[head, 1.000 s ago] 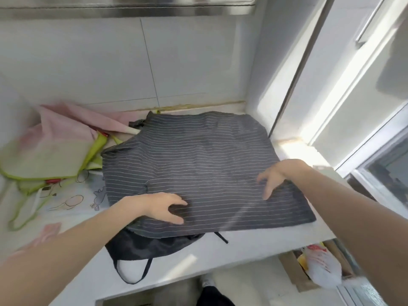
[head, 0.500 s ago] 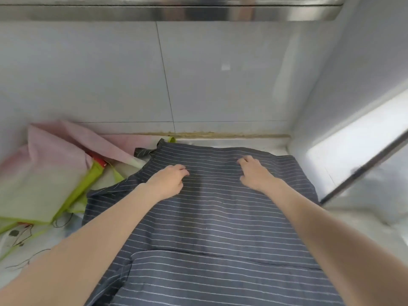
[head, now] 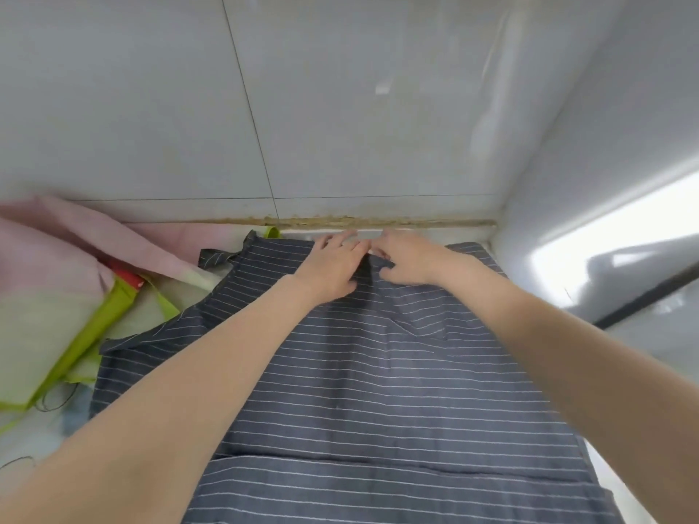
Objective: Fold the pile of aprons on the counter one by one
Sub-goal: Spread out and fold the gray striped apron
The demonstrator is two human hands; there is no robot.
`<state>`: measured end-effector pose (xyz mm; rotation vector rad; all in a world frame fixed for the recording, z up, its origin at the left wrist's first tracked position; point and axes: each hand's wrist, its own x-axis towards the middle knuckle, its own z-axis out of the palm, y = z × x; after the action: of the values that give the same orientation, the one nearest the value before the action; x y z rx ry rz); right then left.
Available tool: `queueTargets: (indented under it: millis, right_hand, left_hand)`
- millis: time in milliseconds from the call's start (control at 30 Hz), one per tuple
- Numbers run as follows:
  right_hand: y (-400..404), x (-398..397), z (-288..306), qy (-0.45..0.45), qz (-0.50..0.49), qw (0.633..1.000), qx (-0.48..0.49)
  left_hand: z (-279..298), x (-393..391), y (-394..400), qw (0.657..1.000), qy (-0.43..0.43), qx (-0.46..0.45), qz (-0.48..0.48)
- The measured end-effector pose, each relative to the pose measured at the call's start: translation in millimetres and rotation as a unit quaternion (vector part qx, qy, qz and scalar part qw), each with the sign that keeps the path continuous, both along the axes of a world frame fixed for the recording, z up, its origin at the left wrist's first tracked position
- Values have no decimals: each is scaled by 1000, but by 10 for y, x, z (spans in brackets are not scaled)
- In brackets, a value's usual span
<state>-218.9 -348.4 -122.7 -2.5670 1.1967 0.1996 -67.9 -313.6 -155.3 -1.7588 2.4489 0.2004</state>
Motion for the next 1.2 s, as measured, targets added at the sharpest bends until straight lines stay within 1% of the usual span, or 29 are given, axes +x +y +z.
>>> queueTargets:
  millis: [67, 133, 167, 233, 333, 433, 500, 600, 733, 800, 867, 933, 967, 1000, 1033, 1067, 1100, 1133, 1167, 1200]
  right_hand:
    - [163, -62, 59, 10, 18, 1000, -17]
    - [337, -152, 77, 69, 27, 997, -3]
    - [400, -204, 81, 105, 32, 994, 5]
    - [491, -321, 104, 156, 36, 987, -5]
    - [599, -460, 237, 193, 6, 980, -55]
    - [781, -568, 367, 266, -37, 958, -98]
    - [990, -673, 351, 312, -59, 943, -99]
    - [1400, -846, 34, 359, -60, 929, -64]
    - [1823, -980, -350, 364, -79, 928, -14]
    - [1894, -1012, -405, 361, -95, 928, -23]
    - [1875, -1060, -344, 362, -97, 926, -54]
    - [1837, -1122, -269, 356, -105, 924, -94]
    - [1832, -1141, -238, 353, -111, 924, -98]
    - [1839, -1160, -216, 354, -111, 925, -79]
    - [1855, -1176, -231, 356, -106, 928, -28]
    - [1877, -1195, -276, 351, -102, 929, 53]
    - [1895, -1209, -333, 335, -112, 923, 152]
    - [1875, -1225, -351, 310, -135, 910, 238]
    - [1837, -1238, -352, 268, -161, 904, 293]
    - [1770, -1242, -335, 213, -179, 909, 311]
  left_hand:
    - [105, -61, 35, 998, -16, 43, -34]
    - [222, -40, 162, 995, -26, 83, -52]
    - [278, -3, 214, 995, -21, 85, -47]
    - [364, 97, 331, 996, -39, 66, -40]
    - [371, 281, 549, 992, -117, 39, -17]
    - [348, 432, 791, 983, -183, 11, 21]
    - [340, 478, 1022, 979, -205, 14, 5]
    - [159, 510, 1471, 976, -203, 62, -57]
    - [-101, 615, 1844, 966, -199, 153, -63]
    - [-91, 656, 1864, 967, -162, 192, -44]
    - [-44, 705, 1827, 964, -121, 234, -32]
    - [-16, 756, 1793, 948, -104, 301, -6]
    - [3, 756, 1779, 935, -105, 338, 11]
    - [16, 746, 1754, 920, -124, 372, 25]
    - [34, 722, 1724, 904, -150, 400, 33]
    - [51, 689, 1671, 892, -165, 420, 38]
    - [68, 643, 1610, 890, -156, 426, 42]
    - [87, 584, 1523, 902, -113, 414, 46]
    - [107, 523, 1455, 920, -49, 386, 49]
    - [140, 447, 1384, 934, 12, 354, 51]
